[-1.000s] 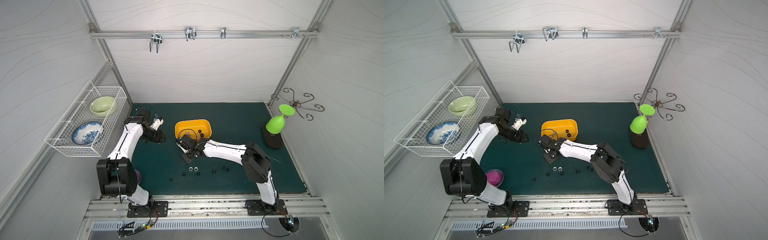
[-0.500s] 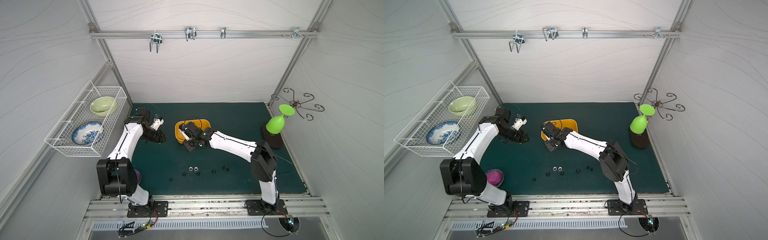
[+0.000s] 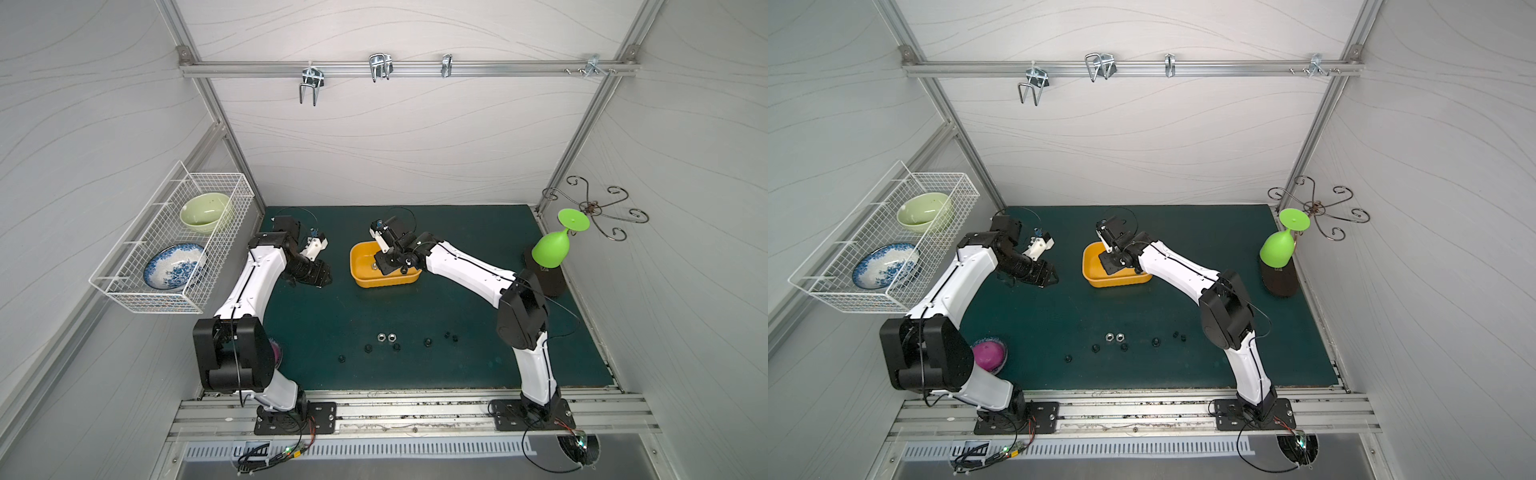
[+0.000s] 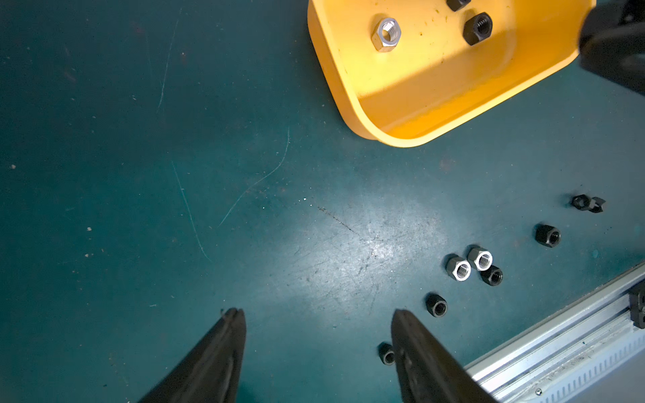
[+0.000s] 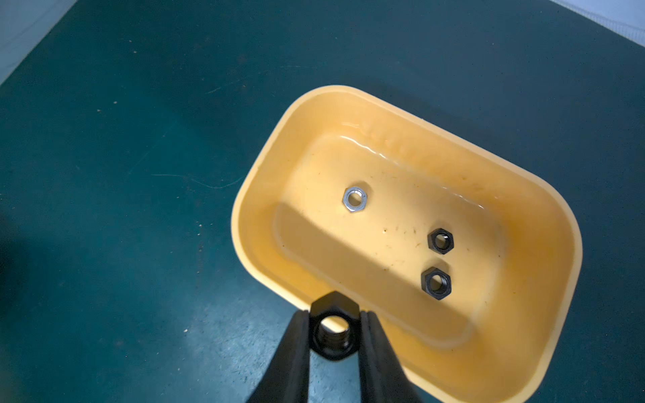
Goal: Put the nuts on the desktop into the storage box
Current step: Place the nut in the storage box.
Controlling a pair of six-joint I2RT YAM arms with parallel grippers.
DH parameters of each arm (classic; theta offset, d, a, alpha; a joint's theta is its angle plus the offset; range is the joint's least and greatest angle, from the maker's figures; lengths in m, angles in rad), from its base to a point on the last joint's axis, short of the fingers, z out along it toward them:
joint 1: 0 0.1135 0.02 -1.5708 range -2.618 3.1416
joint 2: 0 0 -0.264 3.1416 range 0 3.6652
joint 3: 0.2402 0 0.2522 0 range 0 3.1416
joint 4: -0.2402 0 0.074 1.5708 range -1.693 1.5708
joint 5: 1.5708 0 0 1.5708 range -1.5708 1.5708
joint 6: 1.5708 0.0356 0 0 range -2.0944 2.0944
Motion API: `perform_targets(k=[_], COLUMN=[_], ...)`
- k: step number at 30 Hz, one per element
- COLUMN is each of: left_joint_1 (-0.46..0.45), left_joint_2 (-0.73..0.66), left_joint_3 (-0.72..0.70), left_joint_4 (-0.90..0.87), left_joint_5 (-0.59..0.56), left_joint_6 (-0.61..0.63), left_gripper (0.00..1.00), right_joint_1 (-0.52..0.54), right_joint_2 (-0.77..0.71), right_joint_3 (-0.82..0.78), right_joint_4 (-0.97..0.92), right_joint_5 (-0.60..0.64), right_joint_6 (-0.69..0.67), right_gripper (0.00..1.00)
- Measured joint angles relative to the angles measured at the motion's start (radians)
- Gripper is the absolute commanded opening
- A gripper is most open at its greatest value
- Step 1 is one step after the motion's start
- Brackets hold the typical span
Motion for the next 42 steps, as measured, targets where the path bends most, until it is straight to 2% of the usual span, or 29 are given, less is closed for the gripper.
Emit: perform_targets(k=[27,35,37,42], left_joint_1=[0.000,0.000,0.000,0.000], left_joint_2=[0.000,0.000,0.000,0.000], left_joint_3=[0.000,0.000,0.000,0.000], left_joint_4=[-0.010,-0.010,-0.010,-0.010], left_joint_5=[0.007,0.010,0.011,0.011], left_joint_6=[0.006,0.007,0.007,0.008], left_gripper=[0.71,0.71,0.71,0.71], right_joint_1=[-0.077,-0.080,-0.080,-0.081], right_joint_2=[0.311,0.340,0.340,0.340], right_joint_3=[0.180,0.204,0.211,0.218], right_joint_4=[0.002,0.001,0.002,0.000], right_joint_5=[-0.060,-0.071,-0.072,-0.073], right_joint_6=[-0.001,-0.001,-0.001,-0.011], right_gripper=[0.24,0.24,0.29,0.50])
